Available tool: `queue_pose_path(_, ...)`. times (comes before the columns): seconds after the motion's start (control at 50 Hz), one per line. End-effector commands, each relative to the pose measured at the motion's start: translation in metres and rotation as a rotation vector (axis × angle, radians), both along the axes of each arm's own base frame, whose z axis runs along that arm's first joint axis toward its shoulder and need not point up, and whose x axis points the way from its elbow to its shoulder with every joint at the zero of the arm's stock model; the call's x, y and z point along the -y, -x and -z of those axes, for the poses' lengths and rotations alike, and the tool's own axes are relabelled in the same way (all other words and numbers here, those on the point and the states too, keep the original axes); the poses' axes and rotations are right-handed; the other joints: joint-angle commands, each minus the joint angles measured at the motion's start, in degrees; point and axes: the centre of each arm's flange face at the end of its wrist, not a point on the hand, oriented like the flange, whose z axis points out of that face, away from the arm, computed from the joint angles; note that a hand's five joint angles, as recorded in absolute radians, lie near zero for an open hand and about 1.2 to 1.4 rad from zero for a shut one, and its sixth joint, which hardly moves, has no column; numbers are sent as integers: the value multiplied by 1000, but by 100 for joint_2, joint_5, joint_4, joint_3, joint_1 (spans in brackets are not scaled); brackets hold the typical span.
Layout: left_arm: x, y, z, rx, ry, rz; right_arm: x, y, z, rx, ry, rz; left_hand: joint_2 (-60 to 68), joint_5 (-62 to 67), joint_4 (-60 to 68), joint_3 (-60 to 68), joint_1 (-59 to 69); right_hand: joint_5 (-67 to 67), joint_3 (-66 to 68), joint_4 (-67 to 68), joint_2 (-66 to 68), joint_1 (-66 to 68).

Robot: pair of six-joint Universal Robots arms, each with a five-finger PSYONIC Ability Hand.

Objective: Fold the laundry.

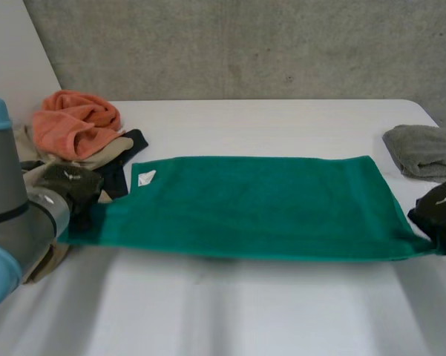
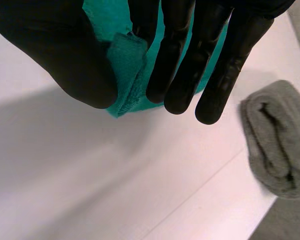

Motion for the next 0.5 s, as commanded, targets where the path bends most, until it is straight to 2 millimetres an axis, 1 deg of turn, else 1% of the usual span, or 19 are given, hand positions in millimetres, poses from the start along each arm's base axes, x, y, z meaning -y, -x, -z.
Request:
queue_pose_path(0.02, 29, 14, 45, 55, -31, 16, 36, -2, 33, -4, 107, 4, 1143, 1432, 1124, 1166, 1561, 1330, 1205, 1192, 1269, 2344)
queue_pose_path(0.04, 43, 19, 45, 42, -4, 13, 49, -4, 30, 2, 166, 9, 1143, 1432, 1124, 1166, 1561, 1330, 1205, 1192, 1269, 2344)
queue_pose_path(0.08, 56, 25, 40, 30, 35, 10, 61, -8, 23, 19, 232, 16, 1143, 1432, 1124, 1166, 1561, 1330, 1205, 1192, 1269, 2344)
queue_pose_path(0.1, 62, 28, 35, 22, 60, 8, 74, -13, 15, 47, 296, 27, 1143, 1432, 1124, 1166, 1561, 1330, 1205, 1192, 1269, 2344)
queue_pose_path(0.12, 77, 33, 23, 3, 123, -1, 82, -17, 8, 64, 339, 29, 1143, 1432, 1124, 1166, 1561, 1330, 1205, 1192, 1269, 2344)
queue_pose_path(0.16, 92, 39, 6, -28, 204, -8, 94, -24, -4, 96, 410, 33, 1143, 1432, 1124, 1166, 1561, 1330, 1205, 1192, 1269, 2344)
queue_pose_path(0.18, 99, 42, -2, -45, 248, -13, 107, -31, -22, 129, 502, 32, 1143, 1432, 1124, 1166, 1561, 1330, 1205, 1192, 1269, 2344)
queue_pose_path(0.2, 114, 48, -24, -88, 352, -15, 113, -35, -32, 148, 557, 28, 1143, 1432, 1124, 1166, 1561, 1330, 1205, 1192, 1269, 2344)
queue_pose_path(0.22, 120, 51, -36, -112, 409, -15, 121, -37, -46, 167, 628, 25, 1143, 1432, 1124, 1166, 1561, 1330, 1205, 1192, 1269, 2344)
queue_pose_path(0.24, 125, 55, -49, -138, 470, -12, 126, -38, -55, 180, 678, 25, 1143, 1432, 1124, 1166, 1561, 1330, 1205, 1192, 1269, 2344)
queue_pose_path(0.26, 130, 58, -63, -163, 538, -12, 138, -40, -80, 213, 814, 19, 1143, 1432, 1124, 1166, 1561, 1330, 1205, 1192, 1269, 2344)
queue_pose_path(0.28, 140, 64, -95, -220, 700, -7, 143, -42, -93, 233, 885, 14, 1143, 1432, 1124, 1166, 1561, 1330, 1205, 1192, 1269, 2344)
queue_pose_path(0.32, 145, 65, -122, -271, 833, -12, 151, -44, -118, 266, 1028, 4, 1143, 1432, 1124, 1166, 1561, 1330, 1205, 1192, 1269, 2344)
queue_pose_path(0.34, 147, 67, -146, -321, 956, -13, 156, -45, -142, 299, 1166, -3, 1143, 1432, 1124, 1166, 1561, 1330, 1205, 1192, 1269, 2344)
queue_pose_path(0.38, 147, 67, -168, -365, 1063, -17, 158, -46, -159, 328, 1282, -8, 1143, 1432, 1124, 1166, 1561, 1330, 1205, 1192, 1269, 2344)
queue_pose_path(0.4, 146, 65, -180, -386, 1116, -19, 158, -47, -172, 351, 1367, -12, 1143, 1432, 1124, 1166, 1561, 1330, 1205, 1192, 1269, 2344)
queue_pose_path(0.42, 143, 66, -191, -407, 1164, -18, 157, -47, -177, 361, 1399, -14, 1143, 1432, 1124, 1166, 1561, 1330, 1205, 1192, 1269, 2344)
queue_pose_path(0.46, 142, 66, -194, -412, 1174, -17, 155, -51, -181, 373, 1432, -19, 1143, 1432, 1124, 1166, 1561, 1330, 1205, 1192, 1269, 2344)
queue_pose_path(0.5, 141, 67, -191, -410, 1157, -17, 152, -57, -179, 382, 1413, -24, 1143, 1432, 1124, 1166, 1561, 1330, 1205, 1192, 1269, 2344)
